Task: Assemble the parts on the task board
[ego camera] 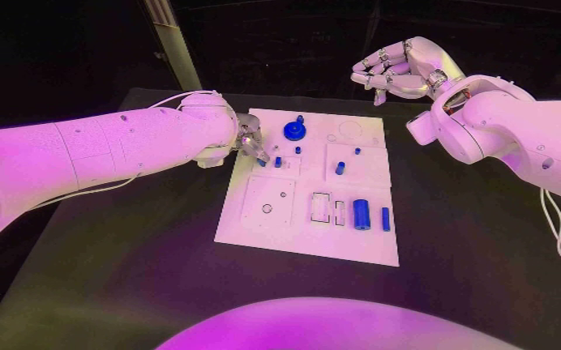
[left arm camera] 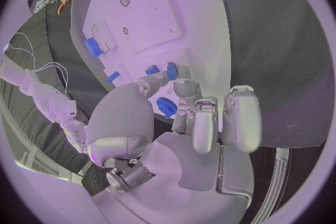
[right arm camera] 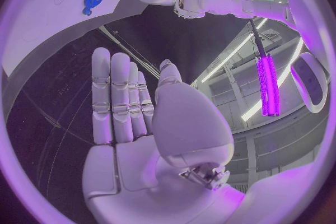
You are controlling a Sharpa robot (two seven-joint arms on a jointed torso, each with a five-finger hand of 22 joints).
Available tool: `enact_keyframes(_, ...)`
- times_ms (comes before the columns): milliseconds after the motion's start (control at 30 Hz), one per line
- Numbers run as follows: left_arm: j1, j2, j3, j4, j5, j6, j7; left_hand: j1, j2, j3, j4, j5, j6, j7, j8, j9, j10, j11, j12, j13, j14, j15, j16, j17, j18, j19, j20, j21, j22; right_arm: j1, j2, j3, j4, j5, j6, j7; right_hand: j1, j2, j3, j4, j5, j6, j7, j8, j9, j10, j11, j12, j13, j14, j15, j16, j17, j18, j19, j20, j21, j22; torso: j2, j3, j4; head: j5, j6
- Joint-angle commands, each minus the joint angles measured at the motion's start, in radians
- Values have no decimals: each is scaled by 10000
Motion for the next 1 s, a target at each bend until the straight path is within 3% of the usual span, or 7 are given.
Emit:
enact_keyframes(33,-21,-3,-25,-25,-62,30,-186,-138,-22,-111,31,-66,105,5,-46,-24,73,-4,83,70,1056,-52,31,2635,-180,218,-60,61,745,18,7,7,17,-16,23,49,-3,45,-57,-4,22,-66,9,-54,-14,-59,-7,-42,-11,32,38,-54,-13,53,51,-12,-55,-15,-1,2,4,-9,-4)
enact_keyframes(1000,-23,40,-24,118,-62,-156,-38,-143,29,-260,126,-47,230,-41,-53,-67,221,-41,284,372,1056,-76,31,2635,-215,284,-78,192,885,18,18,7,0,-16,57,12,-77,71,-97,38,39,-72,15,-60,-13,-56,-1,-39,-39,29,44,-99,-21,52,60,-6,-78,-30,-1,0,9,-30,-29)
